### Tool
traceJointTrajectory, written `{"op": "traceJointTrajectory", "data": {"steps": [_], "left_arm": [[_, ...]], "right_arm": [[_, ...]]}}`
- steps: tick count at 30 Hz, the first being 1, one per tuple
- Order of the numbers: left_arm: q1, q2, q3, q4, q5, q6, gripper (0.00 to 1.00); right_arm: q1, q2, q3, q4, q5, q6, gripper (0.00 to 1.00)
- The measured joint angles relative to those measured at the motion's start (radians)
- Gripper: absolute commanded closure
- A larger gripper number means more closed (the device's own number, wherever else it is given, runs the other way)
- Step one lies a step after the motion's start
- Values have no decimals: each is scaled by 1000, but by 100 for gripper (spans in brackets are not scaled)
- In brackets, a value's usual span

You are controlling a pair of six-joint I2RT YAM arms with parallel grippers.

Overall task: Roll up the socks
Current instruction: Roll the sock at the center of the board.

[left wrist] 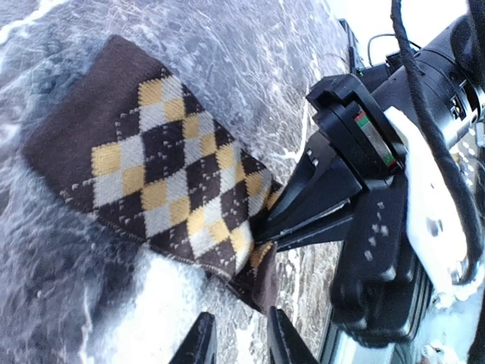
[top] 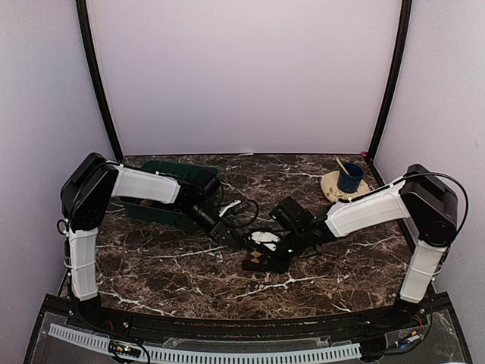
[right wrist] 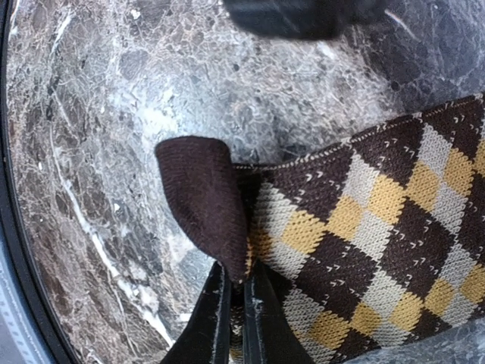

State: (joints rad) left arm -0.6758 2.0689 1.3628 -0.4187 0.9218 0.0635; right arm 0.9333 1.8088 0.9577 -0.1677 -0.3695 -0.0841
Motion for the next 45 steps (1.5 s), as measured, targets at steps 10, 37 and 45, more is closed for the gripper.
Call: {"op": "traceJointTrajectory", "data": {"steps": [10,37,45], "left_arm": [[-12,-244,-322,346,-176,-122,75],[-392,-485,-669,768,-817,246,69],[-455,-481,-671,817,-853,412,69]], "right_arm": [[-66,35,46,-80,-132,35,95],[-153,165,163,-263,-447,90,96],[-158,172,168,-280,-472,93,96]]}}
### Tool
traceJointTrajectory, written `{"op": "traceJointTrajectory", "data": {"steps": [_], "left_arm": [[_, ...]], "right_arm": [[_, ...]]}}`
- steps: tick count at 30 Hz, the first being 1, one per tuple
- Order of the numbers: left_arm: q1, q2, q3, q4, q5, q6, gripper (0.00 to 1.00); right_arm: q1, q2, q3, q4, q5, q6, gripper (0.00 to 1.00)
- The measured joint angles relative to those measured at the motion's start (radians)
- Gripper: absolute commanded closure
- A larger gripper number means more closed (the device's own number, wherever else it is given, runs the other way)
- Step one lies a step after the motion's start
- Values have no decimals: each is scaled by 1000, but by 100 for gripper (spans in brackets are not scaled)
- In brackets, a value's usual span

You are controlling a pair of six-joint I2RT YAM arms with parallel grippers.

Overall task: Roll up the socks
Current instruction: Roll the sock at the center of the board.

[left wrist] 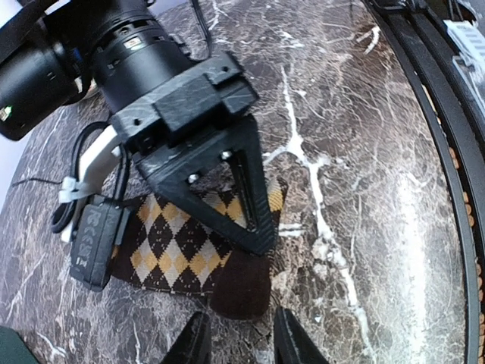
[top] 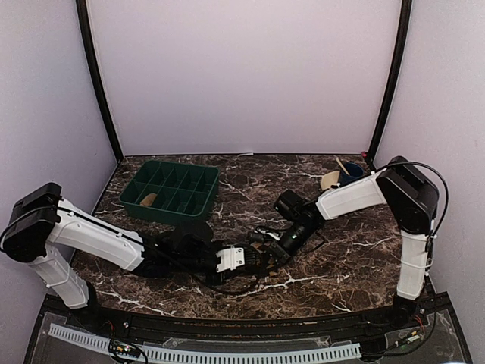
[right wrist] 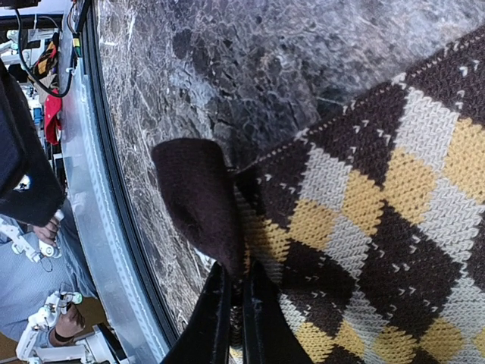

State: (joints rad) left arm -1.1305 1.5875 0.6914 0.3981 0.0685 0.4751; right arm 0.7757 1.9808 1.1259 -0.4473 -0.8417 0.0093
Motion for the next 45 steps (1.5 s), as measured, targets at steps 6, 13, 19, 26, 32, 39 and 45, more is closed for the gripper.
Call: {"op": "traceJointTrajectory", "data": {"steps": [6,13,19,26,32,39,45], "left_arm": [[-25,48,0,1,-6,90,68],[-43,108,6,12,-34,167,68],[-49,154,27,29,-76,214,67],[-57,180,47,43,-115,253,67],[-59,197,66,41,-123,279,67],[-59,209,84,41,-126,300,66],[-59,231,104,30,-126,308,67]], "right_arm": [[0,7,1,-3,-14,0,96],[0,13,2,-6,-23,1,96],[0,13,2,-10,-30,4,96],[-1,14,2,-22,-31,4,96],[-1,18,2,-24,-38,4,96],[-1,19,2,-26,-45,3,96],[-1,19,2,-30,-48,3,96]]}}
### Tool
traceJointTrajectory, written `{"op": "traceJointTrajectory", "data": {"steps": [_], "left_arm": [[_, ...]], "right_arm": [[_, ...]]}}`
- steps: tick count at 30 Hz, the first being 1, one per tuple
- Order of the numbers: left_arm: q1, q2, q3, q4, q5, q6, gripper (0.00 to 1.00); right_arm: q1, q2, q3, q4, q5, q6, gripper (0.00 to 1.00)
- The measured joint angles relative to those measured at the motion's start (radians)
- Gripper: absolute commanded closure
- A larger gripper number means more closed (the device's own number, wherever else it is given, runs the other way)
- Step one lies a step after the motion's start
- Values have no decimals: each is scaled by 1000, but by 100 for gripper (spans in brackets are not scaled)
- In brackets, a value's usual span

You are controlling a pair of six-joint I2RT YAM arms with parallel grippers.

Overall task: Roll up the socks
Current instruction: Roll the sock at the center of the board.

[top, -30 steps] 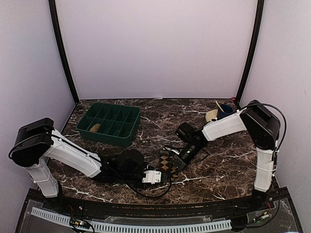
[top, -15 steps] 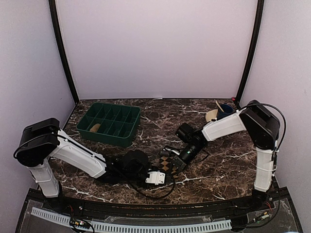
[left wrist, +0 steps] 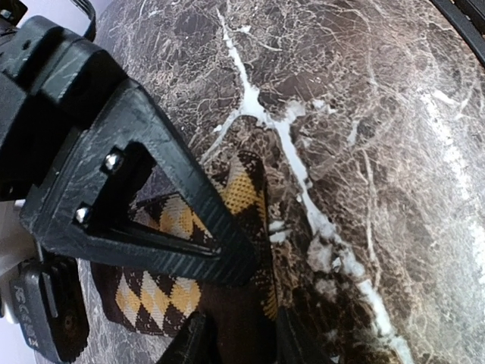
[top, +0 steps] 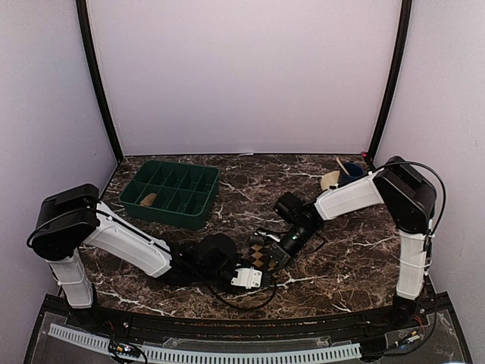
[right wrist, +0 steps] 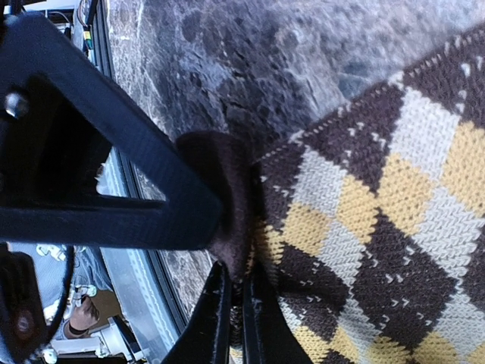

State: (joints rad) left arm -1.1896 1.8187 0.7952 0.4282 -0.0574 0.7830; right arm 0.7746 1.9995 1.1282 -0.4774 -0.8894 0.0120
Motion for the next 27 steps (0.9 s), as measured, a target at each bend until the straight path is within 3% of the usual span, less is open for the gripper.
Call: {"op": "traceJointTrajectory", "data": {"steps": [7,17,21,27], "left_arm": [[0,26,24,-20,0,3,68],[0,68,96,-88,-8,-1,93],[0,72,120,-132,-8,-5,100],[0,83,167,-204,-5,-6,100]], "right_arm": [[-1,2,26,-11,-9,-3,96],[-3,5,26,-31,-8,-3,95],[-5,6,26,-34,-8,-2,86],[-10,-2,-14,9,-16,18,68]]}}
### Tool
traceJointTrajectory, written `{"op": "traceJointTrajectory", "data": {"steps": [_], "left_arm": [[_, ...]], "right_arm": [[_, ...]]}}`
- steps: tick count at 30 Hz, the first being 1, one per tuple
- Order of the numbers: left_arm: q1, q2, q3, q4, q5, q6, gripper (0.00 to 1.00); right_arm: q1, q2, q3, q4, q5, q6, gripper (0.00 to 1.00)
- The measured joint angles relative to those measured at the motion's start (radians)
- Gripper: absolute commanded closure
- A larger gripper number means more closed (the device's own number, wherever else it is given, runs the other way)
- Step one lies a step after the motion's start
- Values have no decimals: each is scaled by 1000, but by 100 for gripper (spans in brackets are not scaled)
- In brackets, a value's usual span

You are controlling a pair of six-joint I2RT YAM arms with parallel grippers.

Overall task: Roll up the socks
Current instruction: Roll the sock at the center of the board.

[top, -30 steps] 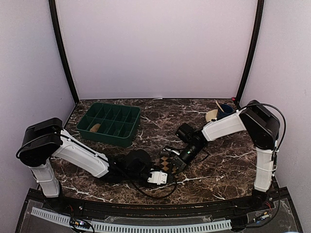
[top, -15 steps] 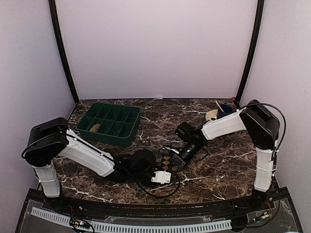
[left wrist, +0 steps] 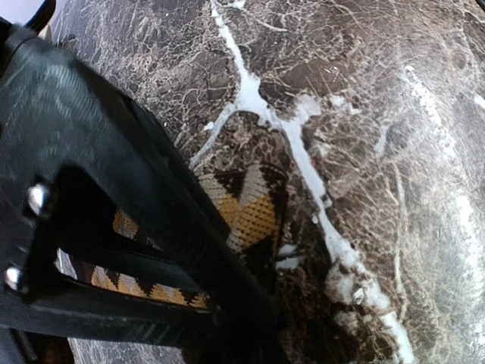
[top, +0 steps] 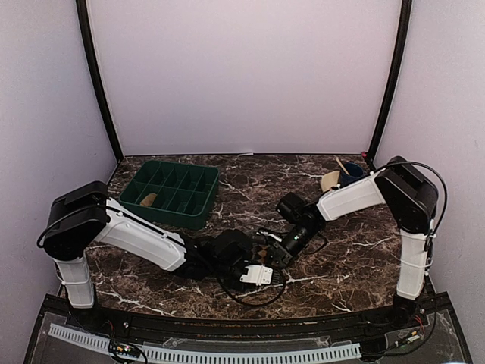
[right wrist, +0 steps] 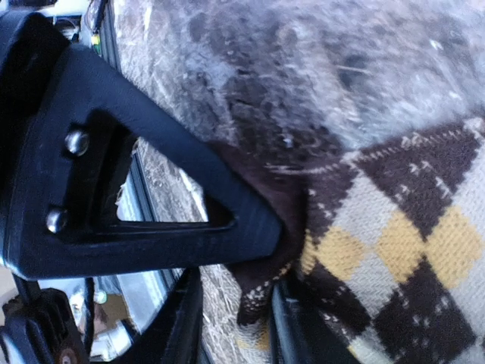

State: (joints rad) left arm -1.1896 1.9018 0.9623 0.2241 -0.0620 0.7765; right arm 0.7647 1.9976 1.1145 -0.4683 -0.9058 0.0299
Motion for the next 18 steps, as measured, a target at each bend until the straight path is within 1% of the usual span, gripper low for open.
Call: {"op": "traceJointTrajectory", "data": {"steps": [2,8,12,18], "left_arm": [[1,2,17,-31,5,-2,100],[12,6,80,-154,57,-14,100],[21,21,152,-278,127,-37,100],[49,68,284,-478,272,-93,100]], "right_arm": [[-3,-21,-20,18,0,9,66],[-37,-100,-98,62,33,40,64],[-59,-153,-143,95,62,67,63],[-80,-248,-216,164,128,122,62]]}}
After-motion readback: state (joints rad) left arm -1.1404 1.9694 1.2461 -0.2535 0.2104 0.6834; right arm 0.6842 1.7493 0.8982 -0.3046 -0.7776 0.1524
